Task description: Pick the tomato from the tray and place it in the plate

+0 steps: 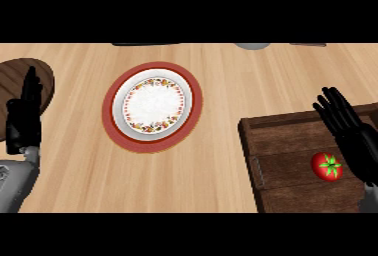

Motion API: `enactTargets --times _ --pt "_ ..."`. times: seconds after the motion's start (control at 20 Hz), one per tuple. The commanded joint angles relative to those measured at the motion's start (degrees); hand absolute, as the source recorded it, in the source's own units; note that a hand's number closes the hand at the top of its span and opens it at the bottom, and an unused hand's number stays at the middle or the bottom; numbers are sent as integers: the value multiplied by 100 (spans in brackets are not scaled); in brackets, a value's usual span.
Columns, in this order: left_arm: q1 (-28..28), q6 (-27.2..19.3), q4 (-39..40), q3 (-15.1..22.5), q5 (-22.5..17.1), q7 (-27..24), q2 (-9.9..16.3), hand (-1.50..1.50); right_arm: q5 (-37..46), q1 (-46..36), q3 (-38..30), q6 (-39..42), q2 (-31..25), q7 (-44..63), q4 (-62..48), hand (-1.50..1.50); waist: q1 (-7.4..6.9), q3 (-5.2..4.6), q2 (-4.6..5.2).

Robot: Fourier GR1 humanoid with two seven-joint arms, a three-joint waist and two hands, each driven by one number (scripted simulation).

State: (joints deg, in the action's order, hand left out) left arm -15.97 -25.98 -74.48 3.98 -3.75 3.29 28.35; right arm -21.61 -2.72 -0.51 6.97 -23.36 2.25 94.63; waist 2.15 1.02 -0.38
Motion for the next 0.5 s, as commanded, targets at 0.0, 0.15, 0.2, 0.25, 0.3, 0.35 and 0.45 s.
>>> enactTargets --times 0.0,0.15,0.2,0.25,0.3,0.35,0.45 --pt "-83 216 -1 130 192 24 -7 0 -407 131 -474 -225 202 81 220 -150 -155 -102 31" --pt "637 556 -94 246 62 -470 129 0 -1633 72 -1410 -679 694 -19 424 -150 -62 -102 -21" --pt "1007 564 -320 429 188 -583 144 0 -1814 24 -1585 -1048 907 57 545 -150 -145 -101 -73" --pt "1047 683 -364 479 193 -648 211 0 -2156 -132 -1845 -1293 1109 56 607 -150 -126 -98 -92" --pt "1029 696 -287 528 122 -512 95 0 260 515 -1791 -1603 -537 65 188 -150 2 -181 6" --pt "1261 811 -326 553 75 -690 109 0 -131 413 -2226 -2304 168 -277 370 -150 -36 -138 -36" --pt "1603 961 -630 624 26 -792 185 0 12 463 -2312 -2984 707 -595 854 -150 -178 -120 -76"
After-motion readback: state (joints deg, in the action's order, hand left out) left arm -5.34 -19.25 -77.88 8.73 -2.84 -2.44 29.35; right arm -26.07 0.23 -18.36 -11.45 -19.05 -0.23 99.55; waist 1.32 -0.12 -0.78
